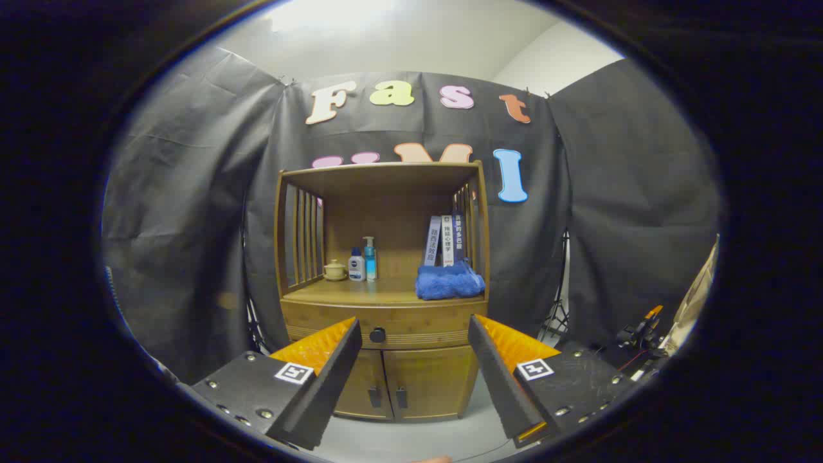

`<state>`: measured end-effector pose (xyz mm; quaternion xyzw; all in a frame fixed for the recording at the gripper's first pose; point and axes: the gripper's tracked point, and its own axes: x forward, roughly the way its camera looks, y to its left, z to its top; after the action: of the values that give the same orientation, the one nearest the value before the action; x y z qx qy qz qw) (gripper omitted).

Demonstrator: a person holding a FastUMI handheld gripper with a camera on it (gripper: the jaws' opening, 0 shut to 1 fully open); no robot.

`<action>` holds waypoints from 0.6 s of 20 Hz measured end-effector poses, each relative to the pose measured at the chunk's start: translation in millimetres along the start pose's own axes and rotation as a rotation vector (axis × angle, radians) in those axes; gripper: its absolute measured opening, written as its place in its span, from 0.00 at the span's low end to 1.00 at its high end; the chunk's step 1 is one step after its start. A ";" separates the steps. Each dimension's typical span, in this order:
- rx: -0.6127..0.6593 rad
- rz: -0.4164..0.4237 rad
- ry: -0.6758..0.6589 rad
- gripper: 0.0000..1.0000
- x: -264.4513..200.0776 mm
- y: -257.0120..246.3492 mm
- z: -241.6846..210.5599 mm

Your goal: Pull open the drawer, take out the items inside it, and place them on the countertop above the cabinet.

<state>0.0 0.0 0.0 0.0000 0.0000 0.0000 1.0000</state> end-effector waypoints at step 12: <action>-0.015 -0.035 -0.005 0.99 15.6 -0.4 -1.8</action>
<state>15.6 -0.4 -1.8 -0.0075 -0.0023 -0.0174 0.9998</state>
